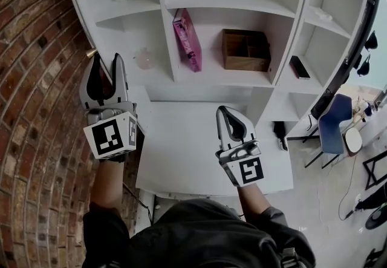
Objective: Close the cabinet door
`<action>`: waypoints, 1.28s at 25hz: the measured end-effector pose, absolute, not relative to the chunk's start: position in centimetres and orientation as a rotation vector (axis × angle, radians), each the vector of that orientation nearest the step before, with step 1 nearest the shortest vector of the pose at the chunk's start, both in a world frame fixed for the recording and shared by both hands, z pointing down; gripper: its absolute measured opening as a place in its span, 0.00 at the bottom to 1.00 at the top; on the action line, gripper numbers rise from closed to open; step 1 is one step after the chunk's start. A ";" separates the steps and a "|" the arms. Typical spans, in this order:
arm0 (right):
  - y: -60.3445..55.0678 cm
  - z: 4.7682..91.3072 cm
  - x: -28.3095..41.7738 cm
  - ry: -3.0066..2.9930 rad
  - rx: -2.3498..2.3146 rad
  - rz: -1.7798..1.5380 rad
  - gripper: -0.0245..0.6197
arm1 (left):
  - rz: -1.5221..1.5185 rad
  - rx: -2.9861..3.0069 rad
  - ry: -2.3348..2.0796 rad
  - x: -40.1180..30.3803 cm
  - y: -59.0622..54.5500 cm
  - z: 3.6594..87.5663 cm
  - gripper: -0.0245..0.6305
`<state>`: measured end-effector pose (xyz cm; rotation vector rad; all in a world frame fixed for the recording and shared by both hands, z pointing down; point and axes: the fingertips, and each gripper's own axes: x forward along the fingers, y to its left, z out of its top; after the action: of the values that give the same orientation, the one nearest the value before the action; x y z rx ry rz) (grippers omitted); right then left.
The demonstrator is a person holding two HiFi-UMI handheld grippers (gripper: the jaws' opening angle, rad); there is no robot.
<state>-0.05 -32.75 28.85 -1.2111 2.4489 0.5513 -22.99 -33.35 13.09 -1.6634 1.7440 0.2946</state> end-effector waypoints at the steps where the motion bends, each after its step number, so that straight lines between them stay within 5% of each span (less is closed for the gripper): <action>1: -32.9 28.8 0.2 2.446 -1.216 0.551 0.04 | 0.290 -1.662 1.741 -22.7 -33.7 13.1 0.28; 32: -36.7 30.8 6.6 2.418 -1.322 0.507 0.04 | 0.179 -1.647 1.647 -16.5 -42.5 13.6 0.23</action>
<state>6.62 -36.73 30.82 -1.3217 2.4179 0.5073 -16.50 -42.49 13.62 -1.6470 1.6468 0.1793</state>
